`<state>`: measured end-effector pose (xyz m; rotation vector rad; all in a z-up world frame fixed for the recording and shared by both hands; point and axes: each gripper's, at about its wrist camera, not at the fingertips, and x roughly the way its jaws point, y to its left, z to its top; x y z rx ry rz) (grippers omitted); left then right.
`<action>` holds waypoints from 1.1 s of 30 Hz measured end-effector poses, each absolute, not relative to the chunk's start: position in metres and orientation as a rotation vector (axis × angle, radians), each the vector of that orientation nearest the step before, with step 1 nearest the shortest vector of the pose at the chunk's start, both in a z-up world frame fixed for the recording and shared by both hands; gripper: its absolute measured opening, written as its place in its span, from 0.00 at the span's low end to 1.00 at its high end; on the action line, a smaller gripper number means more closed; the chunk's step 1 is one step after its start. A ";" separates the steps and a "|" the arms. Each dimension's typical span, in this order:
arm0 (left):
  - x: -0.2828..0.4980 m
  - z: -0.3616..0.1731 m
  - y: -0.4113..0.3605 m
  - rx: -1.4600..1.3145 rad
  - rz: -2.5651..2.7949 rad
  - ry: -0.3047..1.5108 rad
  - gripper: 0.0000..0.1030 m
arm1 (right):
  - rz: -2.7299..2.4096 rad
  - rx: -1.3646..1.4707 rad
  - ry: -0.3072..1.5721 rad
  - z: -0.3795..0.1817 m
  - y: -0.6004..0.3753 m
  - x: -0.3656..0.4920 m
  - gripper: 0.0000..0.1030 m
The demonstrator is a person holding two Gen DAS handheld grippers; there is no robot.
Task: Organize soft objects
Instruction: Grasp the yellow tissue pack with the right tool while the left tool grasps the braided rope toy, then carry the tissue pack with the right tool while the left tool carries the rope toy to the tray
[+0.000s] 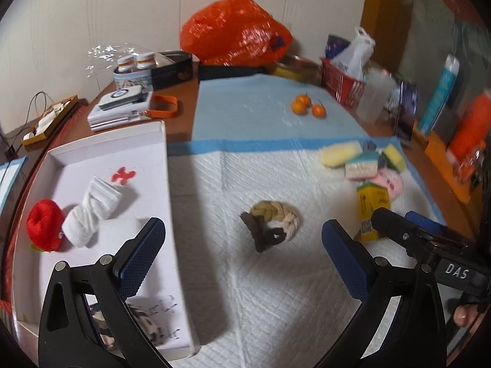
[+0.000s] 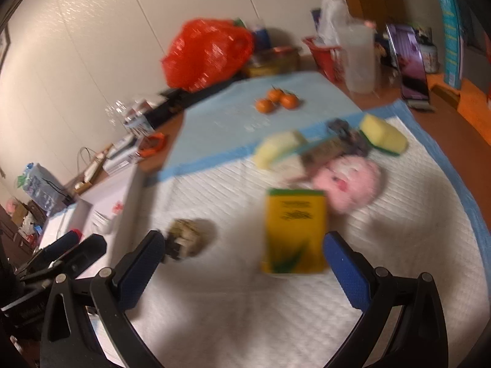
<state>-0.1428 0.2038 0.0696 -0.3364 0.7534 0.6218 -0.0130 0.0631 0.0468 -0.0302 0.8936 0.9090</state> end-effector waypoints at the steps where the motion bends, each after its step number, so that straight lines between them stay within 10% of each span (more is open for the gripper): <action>1: -0.136 0.064 0.202 -0.327 0.632 0.777 1.00 | 0.913 -0.033 0.916 0.043 0.062 -0.008 1.00; 11: -0.112 0.044 0.197 -0.316 0.660 0.831 1.00 | 0.925 -0.093 1.007 0.013 0.067 0.016 0.90; 17: -0.093 0.027 0.201 -0.288 0.691 0.885 1.00 | 0.956 -0.127 1.012 0.004 0.068 0.026 0.51; 26: -0.071 0.004 0.215 -0.295 0.719 0.935 0.99 | 1.002 -0.035 1.020 0.016 0.039 0.041 0.48; 30: -0.073 -0.001 0.217 -0.349 0.685 0.906 0.55 | 1.045 -0.035 0.962 0.036 0.033 0.032 0.48; 33: -0.075 0.003 0.210 -0.352 0.666 0.882 0.41 | 1.076 -0.053 0.911 0.047 0.033 0.023 0.48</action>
